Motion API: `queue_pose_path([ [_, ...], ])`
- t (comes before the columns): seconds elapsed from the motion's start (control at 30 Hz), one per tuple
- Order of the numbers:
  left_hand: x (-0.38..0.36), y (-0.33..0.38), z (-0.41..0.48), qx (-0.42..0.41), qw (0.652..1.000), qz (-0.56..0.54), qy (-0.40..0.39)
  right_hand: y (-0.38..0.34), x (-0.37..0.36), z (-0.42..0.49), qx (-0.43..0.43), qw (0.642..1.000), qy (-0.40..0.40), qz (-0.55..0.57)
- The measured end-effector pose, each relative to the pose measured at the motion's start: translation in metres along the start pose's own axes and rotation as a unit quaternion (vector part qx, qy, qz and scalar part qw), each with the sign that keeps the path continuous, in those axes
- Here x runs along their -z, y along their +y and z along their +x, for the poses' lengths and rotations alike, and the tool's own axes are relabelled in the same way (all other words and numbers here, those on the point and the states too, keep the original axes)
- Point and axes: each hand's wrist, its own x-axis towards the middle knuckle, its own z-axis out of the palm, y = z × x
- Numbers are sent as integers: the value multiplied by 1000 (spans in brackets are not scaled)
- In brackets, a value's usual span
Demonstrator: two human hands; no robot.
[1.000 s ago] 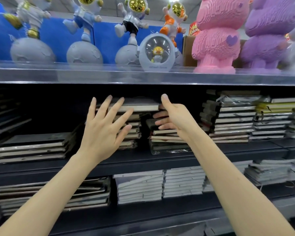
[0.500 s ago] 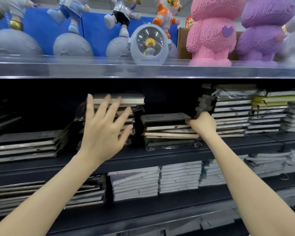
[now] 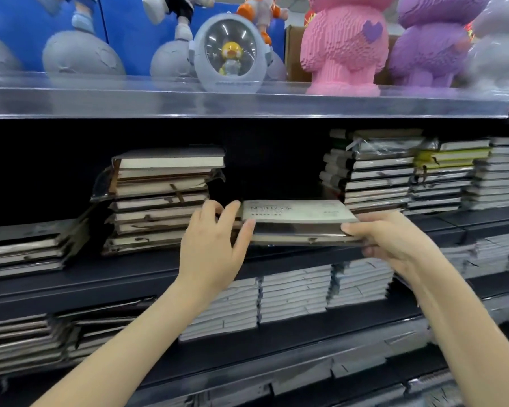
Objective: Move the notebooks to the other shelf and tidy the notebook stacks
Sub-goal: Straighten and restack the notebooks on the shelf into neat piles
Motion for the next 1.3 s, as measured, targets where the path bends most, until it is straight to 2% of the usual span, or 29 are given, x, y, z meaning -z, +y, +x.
queue_pose_path([
  [0.07,2,9,2,113,986,-77,-100,0,11,-14,-17,996,-79,37],
  [0.1,3,14,5,172,964,-138,-151,-2,14,-13,-29,992,-103,60],
  [0.13,3,19,10,237,921,-235,-200,-6,13,-10,-52,988,-113,86],
  [0.2,1,27,17,338,806,-413,-257,-12,9,0,-107,979,-98,144],
  [0.23,-3,29,20,356,773,-453,-265,-12,6,6,-117,978,-78,152],
  [0.3,-7,32,23,369,753,-484,-250,-7,1,10,-98,985,-47,134],
  [0.43,1,36,13,364,748,-502,-236,15,2,-7,-44,991,-38,121],
  [0.5,10,36,-1,349,758,-491,-250,23,4,-25,-22,990,-23,135],
  [0.6,26,37,-23,321,777,-460,-287,27,5,-46,-30,974,-25,224],
  [0.67,37,35,-35,301,779,-451,-313,28,-1,-63,-47,970,-21,238],
  [0.8,66,22,-55,251,783,-451,-346,43,-24,-98,-15,971,103,214],
  [0.9,92,1,-71,220,802,-424,-358,46,-55,-132,54,965,145,213],
  [1.0,121,-30,-92,209,818,-402,-356,39,-98,-164,109,959,142,218],
  [1.13,166,-81,-120,205,846,-362,-334,32,-163,-196,139,952,127,240],
  [1.3,223,-154,-149,239,883,-308,-260,8,-255,-217,148,958,66,237],
])
